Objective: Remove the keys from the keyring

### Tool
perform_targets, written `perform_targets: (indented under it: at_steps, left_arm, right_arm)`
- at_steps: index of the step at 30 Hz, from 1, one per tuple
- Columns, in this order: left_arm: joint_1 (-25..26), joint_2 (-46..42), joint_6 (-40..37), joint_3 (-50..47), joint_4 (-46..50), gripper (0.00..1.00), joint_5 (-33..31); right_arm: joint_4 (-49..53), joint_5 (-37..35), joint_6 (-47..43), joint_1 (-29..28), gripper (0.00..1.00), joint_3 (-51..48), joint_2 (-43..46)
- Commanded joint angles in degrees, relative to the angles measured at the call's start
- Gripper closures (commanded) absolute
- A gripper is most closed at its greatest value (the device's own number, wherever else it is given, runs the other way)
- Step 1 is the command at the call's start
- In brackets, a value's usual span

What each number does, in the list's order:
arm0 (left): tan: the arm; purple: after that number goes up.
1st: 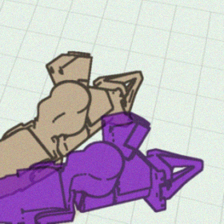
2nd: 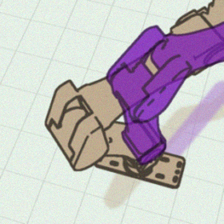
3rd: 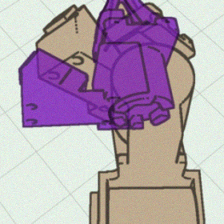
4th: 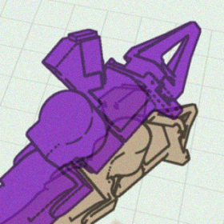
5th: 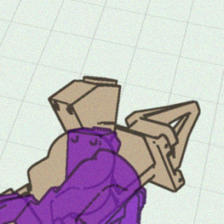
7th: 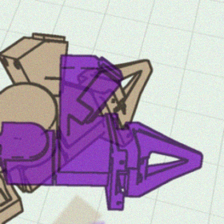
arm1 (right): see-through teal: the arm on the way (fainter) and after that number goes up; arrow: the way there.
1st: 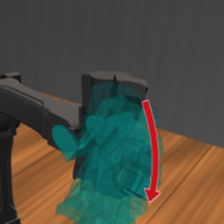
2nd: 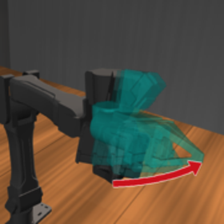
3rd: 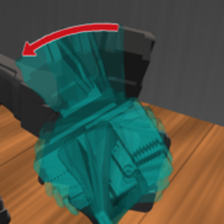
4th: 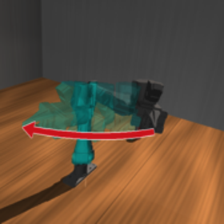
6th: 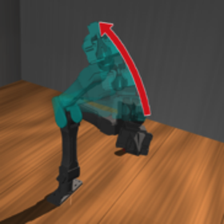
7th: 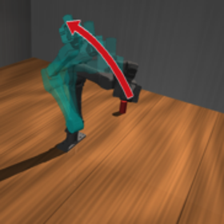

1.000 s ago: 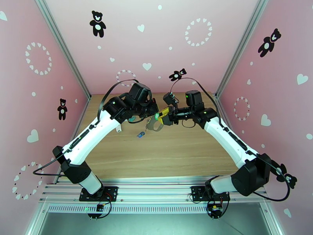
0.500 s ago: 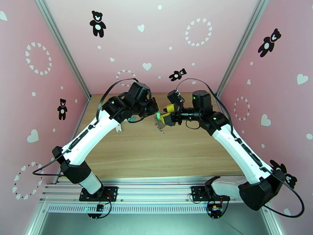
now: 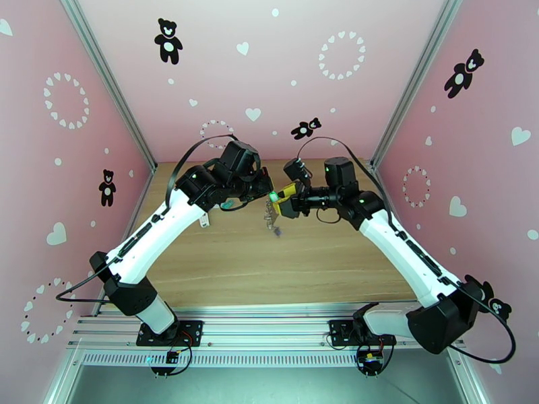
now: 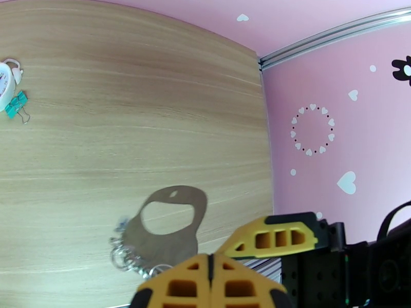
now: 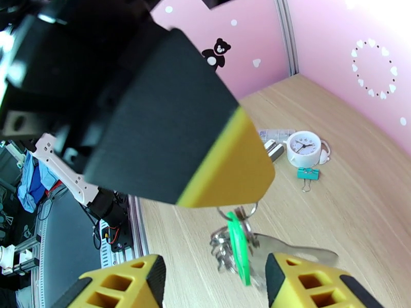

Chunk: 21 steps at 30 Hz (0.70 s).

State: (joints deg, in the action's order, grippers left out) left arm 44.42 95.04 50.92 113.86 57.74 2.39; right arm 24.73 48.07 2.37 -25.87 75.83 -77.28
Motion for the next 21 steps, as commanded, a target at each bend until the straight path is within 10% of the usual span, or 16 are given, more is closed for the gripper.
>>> perform_targets:
  at_steps: [1, 21]
  left_arm:
    - [-0.2, -0.7, 0.6, 1.5, -0.7, 1.0, 0.2]
    - [-0.2, -0.4, 1.0, 1.4, -1.2, 1.0, 1.4]
  right_arm:
    - [0.9, 2.0, -0.9, -0.2, 0.46, 1.9, -1.8]
    - [-3.2, 3.0, -0.2, -0.3, 0.67, 2.3, -3.4]
